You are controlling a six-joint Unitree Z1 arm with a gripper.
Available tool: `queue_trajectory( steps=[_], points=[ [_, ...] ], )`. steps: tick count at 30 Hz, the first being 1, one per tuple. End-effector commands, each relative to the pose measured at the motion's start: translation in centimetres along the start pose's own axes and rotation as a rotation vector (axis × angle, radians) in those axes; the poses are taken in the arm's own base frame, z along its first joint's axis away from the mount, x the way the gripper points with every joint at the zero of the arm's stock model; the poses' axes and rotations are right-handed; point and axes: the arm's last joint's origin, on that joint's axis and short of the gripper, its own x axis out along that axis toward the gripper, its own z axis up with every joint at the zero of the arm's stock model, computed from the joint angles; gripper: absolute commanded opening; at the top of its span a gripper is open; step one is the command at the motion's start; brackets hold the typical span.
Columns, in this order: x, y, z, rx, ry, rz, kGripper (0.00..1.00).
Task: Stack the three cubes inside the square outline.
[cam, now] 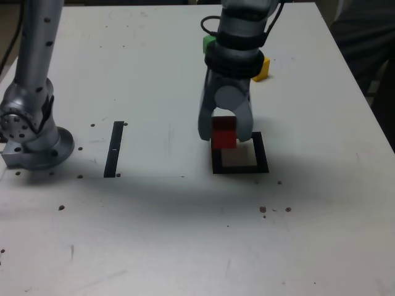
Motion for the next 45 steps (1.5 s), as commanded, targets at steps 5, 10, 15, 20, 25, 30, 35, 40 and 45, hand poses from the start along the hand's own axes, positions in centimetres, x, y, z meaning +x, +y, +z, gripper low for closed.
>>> queue_trajectory(
  steps=[5,10,15,20,25,30,35,40,45],
  points=[
    [1.0,-0.1,1.1,-0.003,0.004,-0.009,0.25],
    [1.6,0.0,1.6,-0.003,0.006,-0.013,0.25],
    [1.9,0.0,1.9,-0.003,-0.006,-0.016,0.30],
    [2.2,0.0,2.0,0.005,-0.019,-0.022,0.77],
    [2.4,0.0,1.8,0.009,-0.035,-0.024,0.99],
    [2.2,0.0,1.4,0.010,-0.054,-0.022,0.99],
    [1.3,0.0,0.4,0.010,-0.083,-0.003,0.99],
    [0.3,0.5,-1.3,-0.008,-0.104,0.035,1.00],
    [-0.2,1.8,-3.0,-0.042,-0.100,0.066,0.99]
  ],
)
